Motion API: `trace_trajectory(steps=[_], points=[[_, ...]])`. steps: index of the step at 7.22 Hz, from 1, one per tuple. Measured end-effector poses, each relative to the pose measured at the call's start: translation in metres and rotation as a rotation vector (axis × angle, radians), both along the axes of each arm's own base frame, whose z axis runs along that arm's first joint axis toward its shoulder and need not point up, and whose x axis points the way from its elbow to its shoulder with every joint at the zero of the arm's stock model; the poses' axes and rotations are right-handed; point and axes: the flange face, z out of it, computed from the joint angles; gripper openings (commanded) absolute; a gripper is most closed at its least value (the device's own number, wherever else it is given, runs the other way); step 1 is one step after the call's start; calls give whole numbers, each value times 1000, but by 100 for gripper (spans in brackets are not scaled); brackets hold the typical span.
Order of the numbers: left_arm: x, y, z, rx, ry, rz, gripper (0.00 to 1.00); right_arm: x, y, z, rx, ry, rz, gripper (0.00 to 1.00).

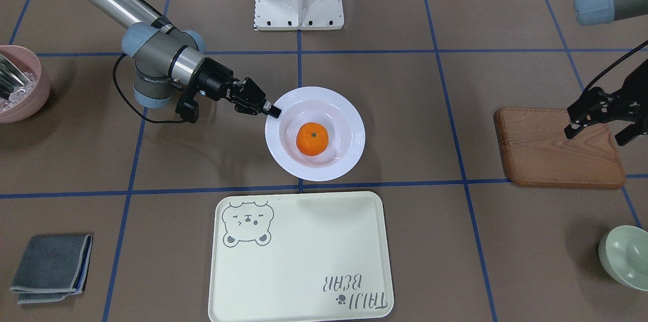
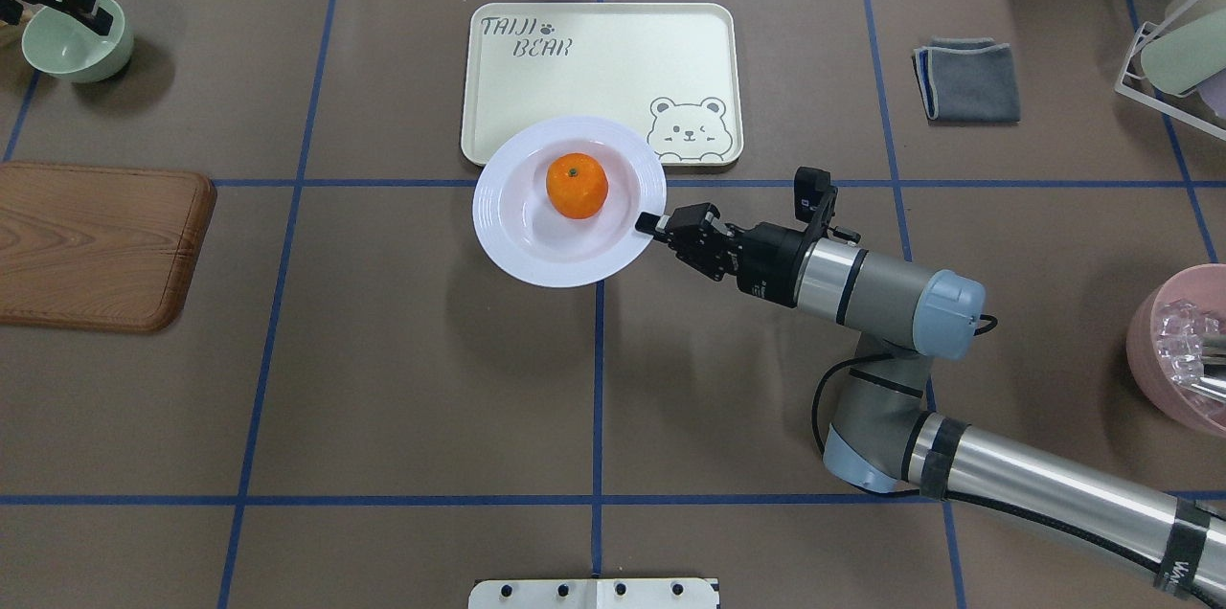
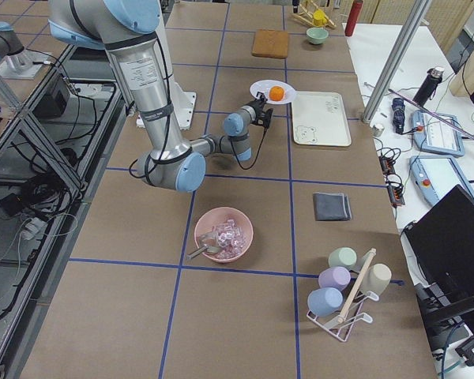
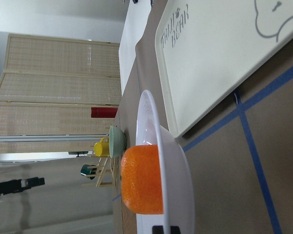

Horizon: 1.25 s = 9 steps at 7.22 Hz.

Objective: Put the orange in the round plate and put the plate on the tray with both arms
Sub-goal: 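Slide the plate with the orange onto the cream bear tray with the right gripper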

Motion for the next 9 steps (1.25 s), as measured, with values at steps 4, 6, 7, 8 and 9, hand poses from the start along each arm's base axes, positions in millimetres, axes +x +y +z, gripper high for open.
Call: trace_trajectory(steps=[4,6,7,8,9], points=[[-28,5,-7,25,2,-39,98,-29,-54,-32,-275,75,215,0],[-36,16,-11,39,5,-48,98,-51,-82,-48,-425,105,322,0],[-38,20,-15,45,7,-50,98,-60,-96,-57,-504,107,370,0],[-39,23,-16,48,8,-50,98,-65,-108,-61,-567,99,403,0],[-40,25,-16,51,8,-51,98,-73,-117,-60,-607,95,428,0]])
